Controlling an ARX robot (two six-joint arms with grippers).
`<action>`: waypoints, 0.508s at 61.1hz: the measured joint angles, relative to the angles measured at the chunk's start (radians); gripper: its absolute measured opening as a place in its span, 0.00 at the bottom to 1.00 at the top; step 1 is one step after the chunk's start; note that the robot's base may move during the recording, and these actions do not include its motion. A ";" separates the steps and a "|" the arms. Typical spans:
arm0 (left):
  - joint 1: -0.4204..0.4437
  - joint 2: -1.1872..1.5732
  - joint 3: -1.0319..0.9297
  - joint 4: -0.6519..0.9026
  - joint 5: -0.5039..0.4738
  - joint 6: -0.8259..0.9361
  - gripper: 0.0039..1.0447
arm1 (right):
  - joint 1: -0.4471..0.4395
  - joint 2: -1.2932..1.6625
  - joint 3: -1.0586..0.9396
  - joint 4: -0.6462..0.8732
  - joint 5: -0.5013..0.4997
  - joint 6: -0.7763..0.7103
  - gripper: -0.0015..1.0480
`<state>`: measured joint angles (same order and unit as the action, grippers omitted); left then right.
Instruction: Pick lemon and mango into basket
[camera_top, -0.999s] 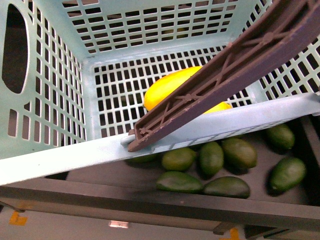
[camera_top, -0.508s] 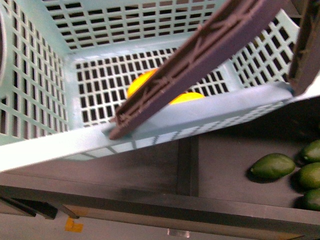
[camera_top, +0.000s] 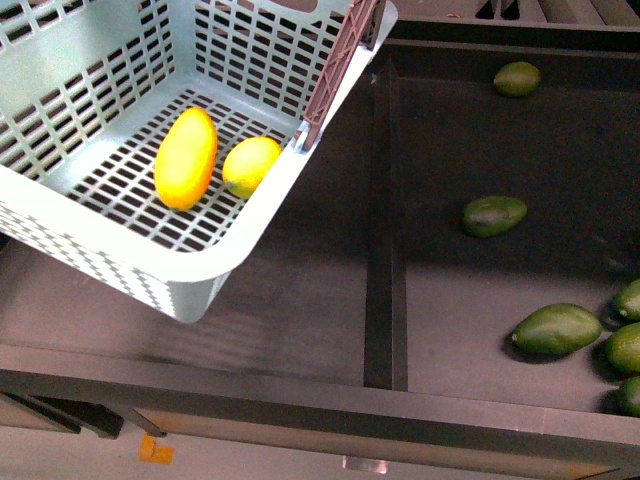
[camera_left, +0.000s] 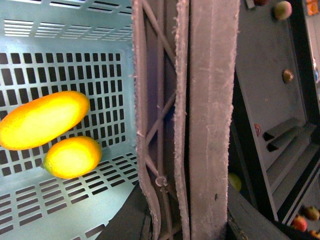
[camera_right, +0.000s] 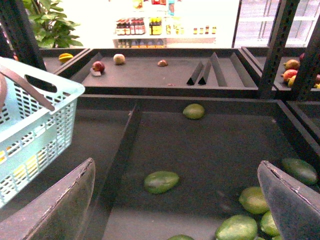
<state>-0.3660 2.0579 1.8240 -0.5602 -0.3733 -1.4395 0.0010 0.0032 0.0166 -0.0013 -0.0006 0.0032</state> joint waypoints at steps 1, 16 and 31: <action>0.010 0.026 0.026 -0.004 0.002 -0.005 0.17 | 0.000 0.000 0.000 0.000 0.000 0.000 0.92; 0.074 0.399 0.476 -0.104 0.018 -0.032 0.17 | 0.000 0.000 0.000 0.000 0.000 0.000 0.92; 0.088 0.617 0.774 -0.177 0.055 -0.202 0.17 | 0.000 0.000 0.000 0.000 0.001 0.000 0.92</action>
<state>-0.2783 2.6751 2.5984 -0.7372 -0.3183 -1.6413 0.0010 0.0032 0.0166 -0.0013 0.0002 0.0032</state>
